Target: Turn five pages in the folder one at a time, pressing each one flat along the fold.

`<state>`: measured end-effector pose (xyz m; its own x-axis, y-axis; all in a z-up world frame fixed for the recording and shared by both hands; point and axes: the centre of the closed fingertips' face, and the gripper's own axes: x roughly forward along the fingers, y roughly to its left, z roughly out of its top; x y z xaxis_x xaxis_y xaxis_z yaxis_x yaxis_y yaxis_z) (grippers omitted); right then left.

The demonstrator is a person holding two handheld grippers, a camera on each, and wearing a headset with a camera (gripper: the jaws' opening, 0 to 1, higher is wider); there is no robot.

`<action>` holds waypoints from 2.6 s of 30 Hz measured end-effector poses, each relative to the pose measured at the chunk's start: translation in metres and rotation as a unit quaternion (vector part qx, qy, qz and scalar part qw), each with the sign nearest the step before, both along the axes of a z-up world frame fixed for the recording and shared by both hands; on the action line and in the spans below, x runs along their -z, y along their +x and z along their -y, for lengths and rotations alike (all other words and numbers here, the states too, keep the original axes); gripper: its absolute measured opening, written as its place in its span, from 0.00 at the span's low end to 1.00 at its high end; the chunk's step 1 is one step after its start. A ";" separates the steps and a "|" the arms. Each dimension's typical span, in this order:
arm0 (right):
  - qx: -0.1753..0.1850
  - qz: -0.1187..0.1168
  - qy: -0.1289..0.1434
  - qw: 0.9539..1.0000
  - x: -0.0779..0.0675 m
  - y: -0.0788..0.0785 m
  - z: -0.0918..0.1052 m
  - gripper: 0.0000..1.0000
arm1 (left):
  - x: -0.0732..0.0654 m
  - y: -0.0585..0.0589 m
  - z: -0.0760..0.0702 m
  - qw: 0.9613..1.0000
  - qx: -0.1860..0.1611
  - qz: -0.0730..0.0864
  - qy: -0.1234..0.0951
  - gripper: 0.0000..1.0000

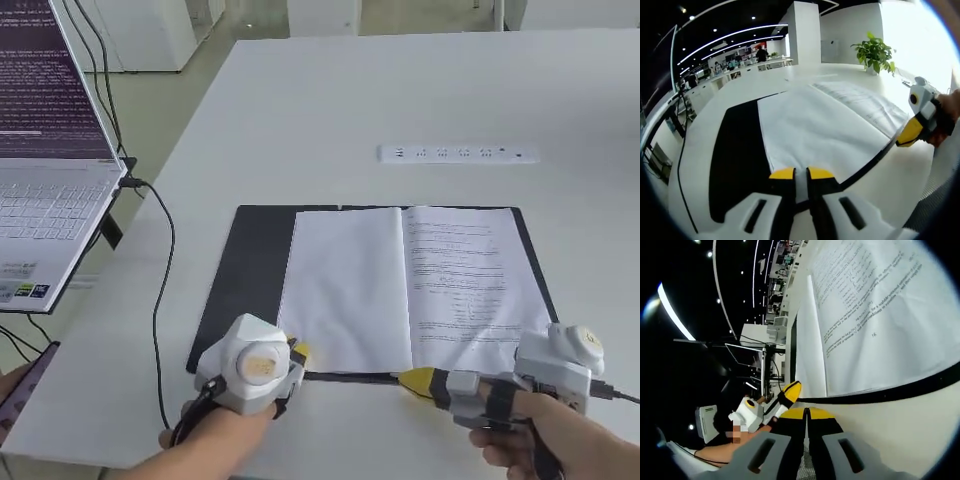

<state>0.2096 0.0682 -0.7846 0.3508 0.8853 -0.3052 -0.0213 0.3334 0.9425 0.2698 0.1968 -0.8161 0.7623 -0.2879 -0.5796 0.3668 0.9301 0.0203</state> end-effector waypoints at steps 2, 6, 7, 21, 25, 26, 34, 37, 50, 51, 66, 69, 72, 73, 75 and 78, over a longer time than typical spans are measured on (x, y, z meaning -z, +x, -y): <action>0.002 0.032 -0.007 0.999 -0.017 -0.003 0.002 0.00 | 0.000 -0.003 0.000 1.000 0.007 -0.005 0.012 0.07; 0.010 0.077 -0.033 0.996 -0.032 0.000 0.017 0.00 | -0.002 -0.012 -0.001 0.999 0.008 -0.029 0.014 0.08; 0.015 0.097 -0.048 0.994 -0.035 0.002 0.024 0.00 | -0.002 -0.014 0.000 0.999 0.011 -0.035 0.013 0.10; 0.032 0.252 -0.199 0.946 -0.080 -0.006 0.092 0.27 | -0.056 -0.045 0.013 0.996 0.072 -0.045 -0.013 0.36; 0.059 0.284 -0.244 0.926 -0.092 -0.008 0.112 0.35 | -0.078 -0.051 0.014 0.997 0.070 -0.030 -0.026 0.41; 0.068 0.290 -0.259 0.919 -0.095 -0.008 0.120 0.37 | -0.083 -0.052 0.013 0.997 0.069 -0.025 -0.031 0.43; 0.107 0.309 -0.316 0.891 -0.104 -0.014 0.153 0.52 | -0.116 -0.063 0.011 0.997 0.065 0.002 -0.045 0.56; 0.125 0.303 -0.309 0.893 -0.106 -0.017 0.161 0.52 | -0.124 -0.067 0.009 0.997 0.063 0.007 -0.048 0.61; 0.174 0.316 -0.298 0.884 -0.123 -0.010 0.182 0.52 | -0.147 -0.066 -0.002 0.996 0.044 0.023 -0.072 0.66; 0.175 0.316 -0.299 0.883 -0.123 -0.009 0.182 0.51 | -0.148 -0.066 -0.002 0.996 0.044 0.024 -0.073 0.66; 0.171 0.303 -0.308 0.886 -0.105 -0.006 0.193 0.50 | -0.134 -0.056 0.033 0.994 0.071 0.013 -0.077 0.66; 0.166 0.296 -0.310 0.888 -0.097 -0.006 0.195 0.50 | -0.125 -0.052 0.047 0.994 0.085 0.007 -0.072 0.66; 0.163 0.291 -0.310 0.890 -0.090 -0.006 0.195 0.49 | -0.116 -0.050 0.063 0.993 0.102 0.000 -0.066 0.65; 0.163 0.291 -0.310 0.890 -0.089 -0.006 0.195 0.49 | -0.111 -0.048 0.070 0.992 0.110 -0.003 -0.061 0.65; 0.160 0.288 -0.309 0.892 -0.086 -0.007 0.194 0.49 | -0.106 -0.046 0.081 0.991 0.119 -0.006 -0.061 0.65; 0.156 0.283 -0.307 0.895 -0.079 -0.007 0.191 0.49 | -0.096 -0.041 0.096 0.990 0.128 -0.009 -0.056 0.64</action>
